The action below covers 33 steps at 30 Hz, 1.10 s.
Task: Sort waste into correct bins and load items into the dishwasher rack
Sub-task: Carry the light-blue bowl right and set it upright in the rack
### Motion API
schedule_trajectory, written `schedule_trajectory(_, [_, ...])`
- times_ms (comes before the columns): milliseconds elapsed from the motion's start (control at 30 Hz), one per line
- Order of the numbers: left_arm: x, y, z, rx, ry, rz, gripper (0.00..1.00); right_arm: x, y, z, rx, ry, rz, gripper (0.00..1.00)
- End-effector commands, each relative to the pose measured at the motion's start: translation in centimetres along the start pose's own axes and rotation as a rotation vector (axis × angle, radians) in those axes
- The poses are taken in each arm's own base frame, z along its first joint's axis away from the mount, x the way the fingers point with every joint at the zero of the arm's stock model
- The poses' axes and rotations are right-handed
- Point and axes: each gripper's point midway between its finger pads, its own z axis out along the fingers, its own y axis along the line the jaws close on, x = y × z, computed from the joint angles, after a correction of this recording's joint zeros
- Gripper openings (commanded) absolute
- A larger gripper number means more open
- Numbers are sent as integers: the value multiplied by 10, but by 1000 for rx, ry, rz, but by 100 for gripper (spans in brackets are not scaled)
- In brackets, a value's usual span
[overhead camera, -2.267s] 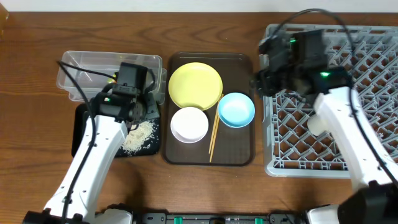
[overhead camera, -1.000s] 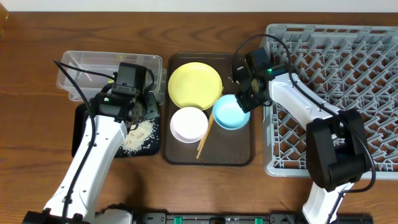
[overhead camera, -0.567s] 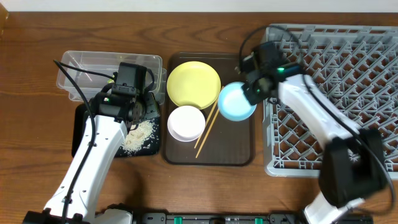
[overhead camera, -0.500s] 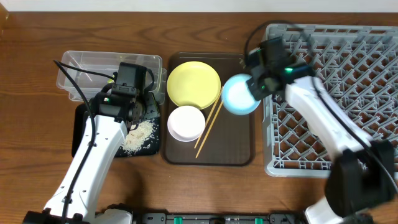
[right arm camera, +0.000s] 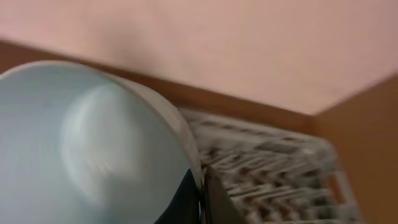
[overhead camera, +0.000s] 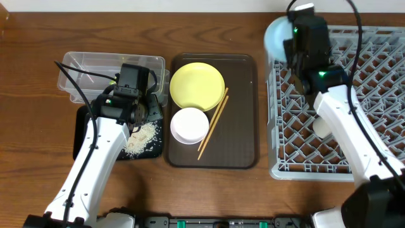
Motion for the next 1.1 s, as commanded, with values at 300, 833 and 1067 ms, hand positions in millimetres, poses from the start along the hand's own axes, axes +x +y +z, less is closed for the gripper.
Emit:
schedule_trajectory(300, [-3,3,-3,-15,-14,-13,61,26,-36,67,295,56,-118,1])
schedule_trajectory(833, [-3,3,-2,-15,-14,-13,62,81,15,83,207,209,-121,1])
schedule_trajectory(1067, [-3,3,-2,-15,-14,-13,62,78,5,77,268,202,-52,1])
